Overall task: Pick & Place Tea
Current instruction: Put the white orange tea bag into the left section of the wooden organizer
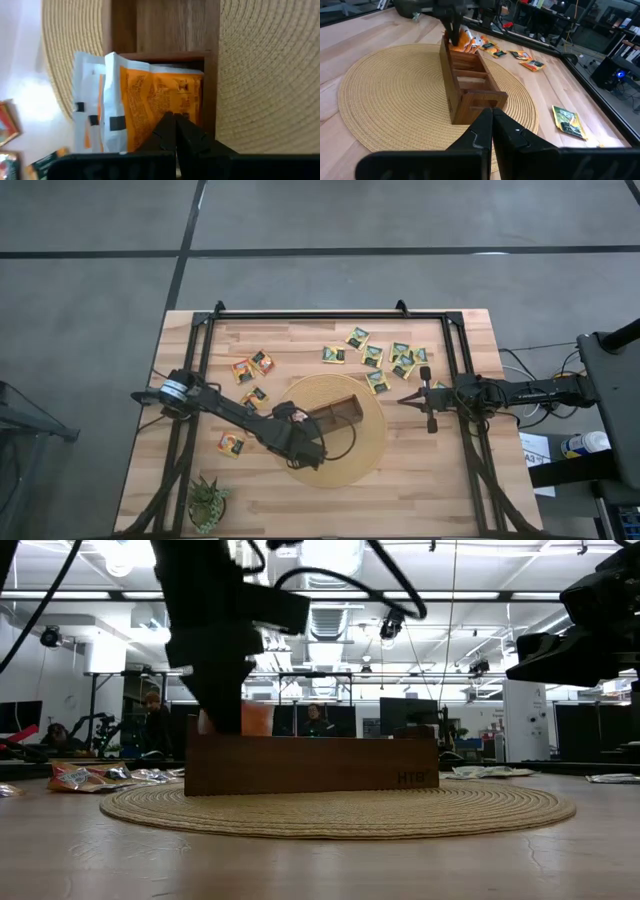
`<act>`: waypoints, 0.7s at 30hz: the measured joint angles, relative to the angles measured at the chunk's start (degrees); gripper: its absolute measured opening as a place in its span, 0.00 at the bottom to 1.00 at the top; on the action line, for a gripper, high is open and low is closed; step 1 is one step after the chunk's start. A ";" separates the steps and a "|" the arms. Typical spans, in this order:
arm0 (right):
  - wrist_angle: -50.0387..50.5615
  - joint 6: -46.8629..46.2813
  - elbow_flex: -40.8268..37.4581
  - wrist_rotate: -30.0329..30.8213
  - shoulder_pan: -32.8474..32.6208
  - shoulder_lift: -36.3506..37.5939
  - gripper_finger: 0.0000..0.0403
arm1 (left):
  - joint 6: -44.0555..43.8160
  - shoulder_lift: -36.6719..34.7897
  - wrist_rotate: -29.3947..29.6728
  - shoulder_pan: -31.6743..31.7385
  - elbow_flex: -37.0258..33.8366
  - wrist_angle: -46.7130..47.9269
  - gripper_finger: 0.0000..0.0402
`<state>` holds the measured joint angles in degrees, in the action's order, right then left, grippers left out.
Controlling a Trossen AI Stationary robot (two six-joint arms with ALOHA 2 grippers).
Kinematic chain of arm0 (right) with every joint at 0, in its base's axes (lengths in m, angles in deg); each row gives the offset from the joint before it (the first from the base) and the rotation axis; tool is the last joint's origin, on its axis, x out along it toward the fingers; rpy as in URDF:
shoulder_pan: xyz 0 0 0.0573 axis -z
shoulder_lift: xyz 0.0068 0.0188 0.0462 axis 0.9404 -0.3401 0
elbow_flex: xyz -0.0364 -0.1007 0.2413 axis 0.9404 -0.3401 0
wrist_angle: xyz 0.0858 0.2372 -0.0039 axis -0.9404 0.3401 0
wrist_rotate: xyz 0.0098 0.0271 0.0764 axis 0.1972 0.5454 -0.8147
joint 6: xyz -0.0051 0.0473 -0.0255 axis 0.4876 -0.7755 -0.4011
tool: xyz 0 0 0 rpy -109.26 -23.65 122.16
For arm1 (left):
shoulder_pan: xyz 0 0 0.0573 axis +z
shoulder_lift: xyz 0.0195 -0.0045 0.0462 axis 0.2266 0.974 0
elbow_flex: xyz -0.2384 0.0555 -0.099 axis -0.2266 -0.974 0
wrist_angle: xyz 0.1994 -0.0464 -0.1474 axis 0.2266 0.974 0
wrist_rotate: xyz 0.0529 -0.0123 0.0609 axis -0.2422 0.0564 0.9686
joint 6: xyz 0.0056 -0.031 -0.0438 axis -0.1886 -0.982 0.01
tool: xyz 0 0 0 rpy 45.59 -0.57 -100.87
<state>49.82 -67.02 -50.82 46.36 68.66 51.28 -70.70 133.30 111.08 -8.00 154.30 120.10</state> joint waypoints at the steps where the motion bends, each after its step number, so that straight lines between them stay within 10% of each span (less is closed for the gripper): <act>1: 0.00 0.00 -0.02 -0.02 -0.02 0.02 0.02 | -0.10 0.00 0.00 0.00 -0.67 -0.91 0.00; 21: 0.00 0.00 -0.02 0.00 -0.02 0.00 0.02 | 0.53 -0.09 -1.92 0.00 5.01 2.36 0.00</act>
<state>49.82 -67.02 -50.84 46.36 68.65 51.28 -70.16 133.21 109.16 -8.00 159.31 122.47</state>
